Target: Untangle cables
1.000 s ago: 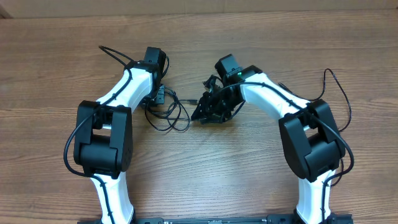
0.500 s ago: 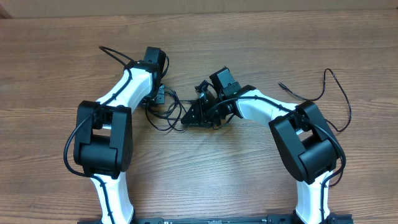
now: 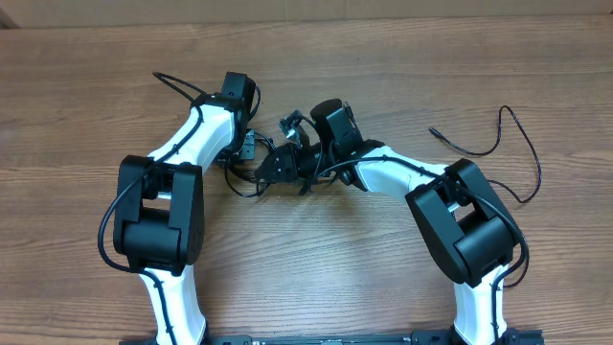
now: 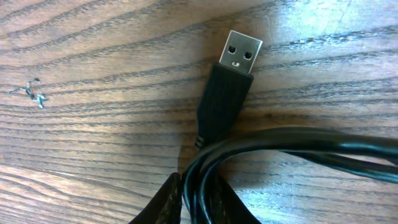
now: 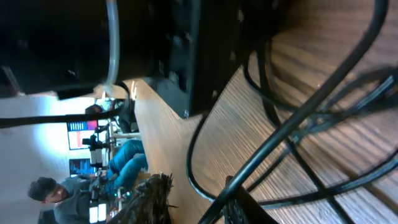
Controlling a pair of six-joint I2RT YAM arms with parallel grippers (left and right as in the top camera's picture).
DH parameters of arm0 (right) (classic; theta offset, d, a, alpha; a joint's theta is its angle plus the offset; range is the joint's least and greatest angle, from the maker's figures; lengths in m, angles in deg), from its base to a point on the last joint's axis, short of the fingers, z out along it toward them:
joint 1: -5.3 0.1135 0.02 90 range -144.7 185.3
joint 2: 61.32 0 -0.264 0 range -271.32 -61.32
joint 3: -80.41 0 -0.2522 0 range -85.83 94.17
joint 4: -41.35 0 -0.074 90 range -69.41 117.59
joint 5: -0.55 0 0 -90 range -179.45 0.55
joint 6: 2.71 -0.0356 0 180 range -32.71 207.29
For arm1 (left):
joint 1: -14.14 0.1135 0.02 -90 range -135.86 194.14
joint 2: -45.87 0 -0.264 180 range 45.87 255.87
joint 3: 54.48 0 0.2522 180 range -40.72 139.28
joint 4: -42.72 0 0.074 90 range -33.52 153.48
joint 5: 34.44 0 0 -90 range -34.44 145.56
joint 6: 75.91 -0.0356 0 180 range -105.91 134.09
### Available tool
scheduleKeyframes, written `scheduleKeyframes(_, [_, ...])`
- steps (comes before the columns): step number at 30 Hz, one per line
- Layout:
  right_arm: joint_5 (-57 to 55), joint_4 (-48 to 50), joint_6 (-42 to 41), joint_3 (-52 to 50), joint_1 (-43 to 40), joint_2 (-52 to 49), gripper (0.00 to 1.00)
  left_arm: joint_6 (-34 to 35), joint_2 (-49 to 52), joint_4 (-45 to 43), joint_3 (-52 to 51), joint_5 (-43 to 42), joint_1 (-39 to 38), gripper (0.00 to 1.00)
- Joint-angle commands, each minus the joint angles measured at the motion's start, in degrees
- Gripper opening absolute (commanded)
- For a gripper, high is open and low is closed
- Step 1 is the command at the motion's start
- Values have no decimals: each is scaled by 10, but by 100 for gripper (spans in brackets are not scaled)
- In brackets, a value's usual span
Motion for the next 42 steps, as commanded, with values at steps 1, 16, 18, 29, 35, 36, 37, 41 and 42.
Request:
scheduleKeyframes(1, [-3, 36, -6, -2, -1, -1, 29, 2, 10, -1, -24, -65, 0, 17])
scheduleKeyframes(16, [100, 139, -104, -2, 4, -39, 25, 19, 10, -36, -61, -92, 0, 15])
scheduleKeyframes(18, [150, 193, -126, -2, 4, -39, 25, 19, 10, -38, -61, -92, 0, 15])
scheduleKeyframes(29, [291, 510, -382, -2, -29, -32, 4, 19, 10, -38, -67, -91, -1, 16])
scheduleKeyframes(35, [306, 768, -631, 1, -69, -30, 4, 19, 10, -46, -69, -91, -1, 16])
scheduleKeyframes(36, [313, 786, -650, 3, -77, -30, 4, 19, 10, -48, -69, -91, -1, 16])
scheduleKeyframes(37, [322, 801, -666, 6, -87, -30, 4, 19, 10, -50, -69, -91, -1, 16])
scheduleKeyframes(41, [353, 818, -703, 22, -127, -30, 4, 19, 10, -59, -69, -89, -1, 16])
scheduleKeyframes(42, [356, 816, -705, 27, -138, -30, 4, 19, 10, -61, -69, -84, -1, 16])
